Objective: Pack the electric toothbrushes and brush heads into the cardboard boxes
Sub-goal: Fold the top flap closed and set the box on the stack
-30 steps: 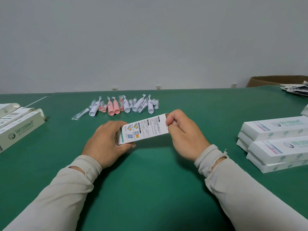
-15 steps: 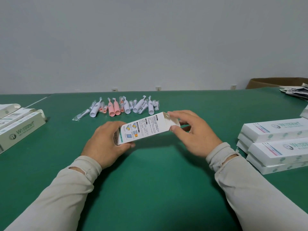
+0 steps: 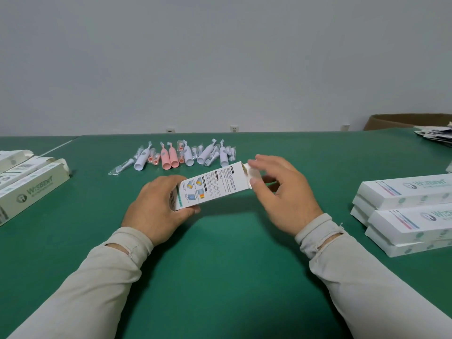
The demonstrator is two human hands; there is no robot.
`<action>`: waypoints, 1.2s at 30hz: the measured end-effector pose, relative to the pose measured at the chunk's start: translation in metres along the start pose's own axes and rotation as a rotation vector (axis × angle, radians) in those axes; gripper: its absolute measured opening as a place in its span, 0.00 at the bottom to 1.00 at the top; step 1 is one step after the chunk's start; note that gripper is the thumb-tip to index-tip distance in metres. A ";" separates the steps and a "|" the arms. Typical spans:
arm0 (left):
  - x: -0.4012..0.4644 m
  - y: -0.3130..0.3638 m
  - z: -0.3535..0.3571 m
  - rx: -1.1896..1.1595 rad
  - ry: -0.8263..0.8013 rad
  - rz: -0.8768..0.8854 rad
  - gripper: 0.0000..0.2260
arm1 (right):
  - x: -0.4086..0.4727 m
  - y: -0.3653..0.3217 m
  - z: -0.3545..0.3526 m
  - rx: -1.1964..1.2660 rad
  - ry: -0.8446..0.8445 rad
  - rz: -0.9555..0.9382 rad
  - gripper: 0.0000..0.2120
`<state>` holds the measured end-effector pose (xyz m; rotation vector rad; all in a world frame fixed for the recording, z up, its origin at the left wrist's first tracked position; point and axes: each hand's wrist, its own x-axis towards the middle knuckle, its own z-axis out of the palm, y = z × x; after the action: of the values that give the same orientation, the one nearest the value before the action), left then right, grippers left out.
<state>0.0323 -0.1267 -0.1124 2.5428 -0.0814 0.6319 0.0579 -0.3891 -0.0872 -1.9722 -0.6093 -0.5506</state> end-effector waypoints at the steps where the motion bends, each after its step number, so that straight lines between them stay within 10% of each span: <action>1: 0.000 0.000 0.000 0.000 0.004 -0.005 0.24 | 0.000 -0.003 0.001 0.109 0.039 0.042 0.16; 18: -0.003 0.007 -0.006 0.089 0.027 -0.001 0.25 | 0.001 -0.004 0.011 0.371 0.092 0.333 0.05; 36: -0.007 0.009 -0.005 -0.064 -0.023 0.064 0.28 | -0.001 0.003 0.015 0.333 -0.076 0.418 0.30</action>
<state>0.0224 -0.1323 -0.1077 2.4942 -0.1884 0.6149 0.0608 -0.3767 -0.0961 -1.7387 -0.2951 -0.1064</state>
